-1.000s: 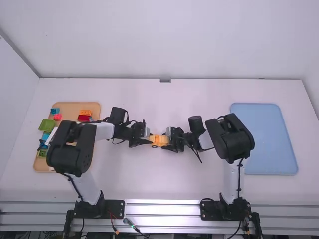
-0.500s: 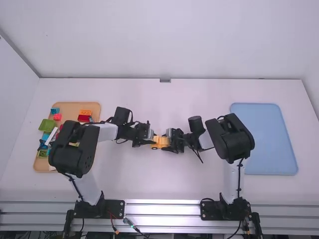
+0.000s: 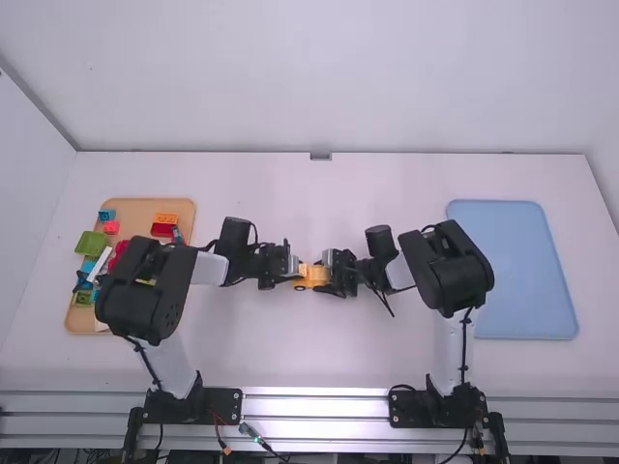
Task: Assemble lego blocks to make yellow taxi
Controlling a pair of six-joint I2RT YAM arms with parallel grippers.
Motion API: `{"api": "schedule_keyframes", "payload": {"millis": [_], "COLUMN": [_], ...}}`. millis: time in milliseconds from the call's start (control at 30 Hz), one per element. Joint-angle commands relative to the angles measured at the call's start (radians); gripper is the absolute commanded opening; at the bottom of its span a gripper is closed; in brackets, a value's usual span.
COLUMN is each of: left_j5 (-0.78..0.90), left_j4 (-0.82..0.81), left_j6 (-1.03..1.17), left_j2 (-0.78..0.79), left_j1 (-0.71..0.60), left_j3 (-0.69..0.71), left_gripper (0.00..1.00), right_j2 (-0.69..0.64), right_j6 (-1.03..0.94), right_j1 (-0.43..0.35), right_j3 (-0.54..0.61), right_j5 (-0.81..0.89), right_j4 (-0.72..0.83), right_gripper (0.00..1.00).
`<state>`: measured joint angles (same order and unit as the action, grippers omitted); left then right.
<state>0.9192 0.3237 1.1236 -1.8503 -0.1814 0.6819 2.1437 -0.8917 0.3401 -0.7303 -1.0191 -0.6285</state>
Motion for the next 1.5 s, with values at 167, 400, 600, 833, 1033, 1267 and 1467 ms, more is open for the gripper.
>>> {"api": "schedule_keyframes", "payload": {"millis": [167,400,600,833,1033,1267,1467], "left_j5": [0.014,0.014,0.014,0.015,0.056,0.060,0.093], "left_j4": [0.022,0.019,0.005,0.003,-0.006,-0.038,-0.175], "left_j6": [-0.109,-0.109,-0.101,-0.102,-0.077,-0.079,-0.006], "left_j2": [-0.001,-0.001,-0.001,-0.001,-0.001,-0.001,-0.001], "left_j1": [-0.006,-0.016,-0.021,-0.021,-0.022,-0.021,-0.020], "left_j3": [-0.026,-0.019,-0.019,-0.019,-0.019,-0.005,0.049], "left_gripper": [0.02,0.02,0.02,0.02,0.02,0.02,0.02], "right_j2": [0.019,0.019,0.019,0.019,0.019,0.019,0.018], "right_j6": [-0.004,-0.003,-0.007,-0.007,-0.007,-0.008,-0.056], "right_j1": [0.001,0.001,0.001,0.001,0.001,0.002,0.001], "right_j3": [-0.003,-0.003,-0.003,-0.003,-0.003,-0.003,-0.003], "right_j5": [0.021,0.021,-0.005,-0.005,-0.005,-0.005,-0.005], "right_j4": [0.008,0.008,0.008,0.008,0.014,0.016,0.042], "right_gripper": [0.49,0.49,0.49,0.49,0.49,0.50,0.50]}}
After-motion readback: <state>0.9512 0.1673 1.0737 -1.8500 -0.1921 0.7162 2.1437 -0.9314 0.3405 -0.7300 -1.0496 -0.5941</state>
